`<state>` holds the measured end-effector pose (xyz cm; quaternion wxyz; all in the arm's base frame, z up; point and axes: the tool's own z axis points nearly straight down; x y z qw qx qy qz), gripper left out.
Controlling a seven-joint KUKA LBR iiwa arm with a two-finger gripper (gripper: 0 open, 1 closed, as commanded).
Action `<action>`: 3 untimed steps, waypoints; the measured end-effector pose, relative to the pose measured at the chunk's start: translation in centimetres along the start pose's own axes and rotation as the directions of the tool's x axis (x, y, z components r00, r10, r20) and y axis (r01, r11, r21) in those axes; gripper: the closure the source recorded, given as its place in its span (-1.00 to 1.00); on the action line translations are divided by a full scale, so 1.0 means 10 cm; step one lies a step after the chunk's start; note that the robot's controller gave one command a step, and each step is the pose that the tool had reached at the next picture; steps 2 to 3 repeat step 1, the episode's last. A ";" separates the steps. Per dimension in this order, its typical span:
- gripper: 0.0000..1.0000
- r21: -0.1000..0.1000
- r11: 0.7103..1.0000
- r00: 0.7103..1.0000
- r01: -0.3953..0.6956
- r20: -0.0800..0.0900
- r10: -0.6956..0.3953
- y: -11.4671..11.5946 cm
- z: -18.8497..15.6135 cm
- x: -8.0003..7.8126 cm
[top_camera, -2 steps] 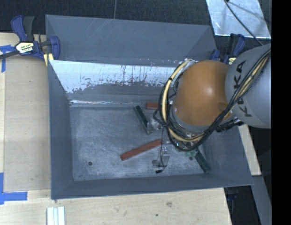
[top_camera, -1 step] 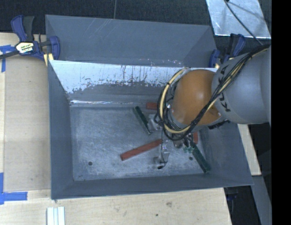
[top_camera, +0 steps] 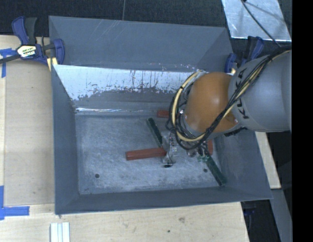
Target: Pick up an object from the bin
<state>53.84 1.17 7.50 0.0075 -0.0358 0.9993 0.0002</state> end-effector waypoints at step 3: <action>1.00 0.000 0.967 0.967 0.255 -0.005 -0.255 -0.26 -1.61 0.18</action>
Offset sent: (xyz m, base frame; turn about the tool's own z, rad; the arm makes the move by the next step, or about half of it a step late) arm -0.0210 -0.0263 0.1564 -0.2598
